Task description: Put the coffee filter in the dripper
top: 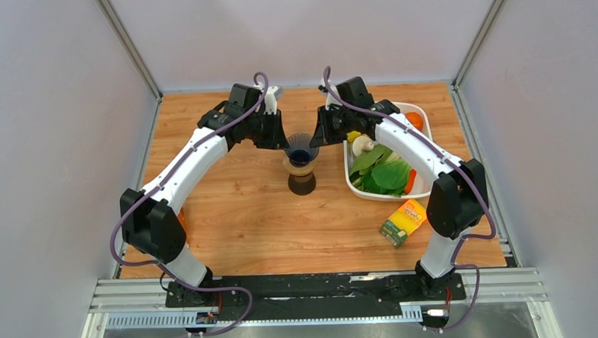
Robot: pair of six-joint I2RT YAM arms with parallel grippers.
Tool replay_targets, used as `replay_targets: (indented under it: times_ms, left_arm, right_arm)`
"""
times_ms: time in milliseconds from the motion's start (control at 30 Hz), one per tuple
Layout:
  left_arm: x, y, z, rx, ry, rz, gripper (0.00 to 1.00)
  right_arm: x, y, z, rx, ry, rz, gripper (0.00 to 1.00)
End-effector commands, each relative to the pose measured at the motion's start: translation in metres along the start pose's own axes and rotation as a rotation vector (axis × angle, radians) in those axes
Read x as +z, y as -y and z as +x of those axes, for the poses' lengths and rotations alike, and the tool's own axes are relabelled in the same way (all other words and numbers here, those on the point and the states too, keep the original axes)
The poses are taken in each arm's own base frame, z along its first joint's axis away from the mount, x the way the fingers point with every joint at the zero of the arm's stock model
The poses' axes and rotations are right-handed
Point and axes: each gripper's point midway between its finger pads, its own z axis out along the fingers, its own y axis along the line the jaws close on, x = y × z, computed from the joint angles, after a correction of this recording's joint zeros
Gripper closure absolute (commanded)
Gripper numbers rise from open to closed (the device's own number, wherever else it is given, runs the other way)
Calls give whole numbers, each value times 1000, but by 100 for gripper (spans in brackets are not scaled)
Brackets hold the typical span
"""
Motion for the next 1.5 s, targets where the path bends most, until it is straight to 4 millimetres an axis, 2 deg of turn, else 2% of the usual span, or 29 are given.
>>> replay_targets:
  times_ms: [0,500,900,1167,1267,1467]
  left_arm:
    - [14,5,21,43,-80,27,100]
    - [26,-11,42,87,-110,-4,100]
    - [38,-26,62,128,-134,-39,100]
    - [38,-24,59,148,-127,-34,100]
    - [38,-20,58,150,-130,-16,99]
    - [33,-9,45,145,-105,17,94]
  right_arm:
    - [25,12,6,-53,-13,54,100]
    - [31,20,19,-106,-38,87,100]
    - [39,41,42,-147,-82,126,100]
    - [39,45,50,-157,-97,126,100]
    - [37,46,47,-149,-91,115,100]
    - [29,29,34,-135,-59,60,100]
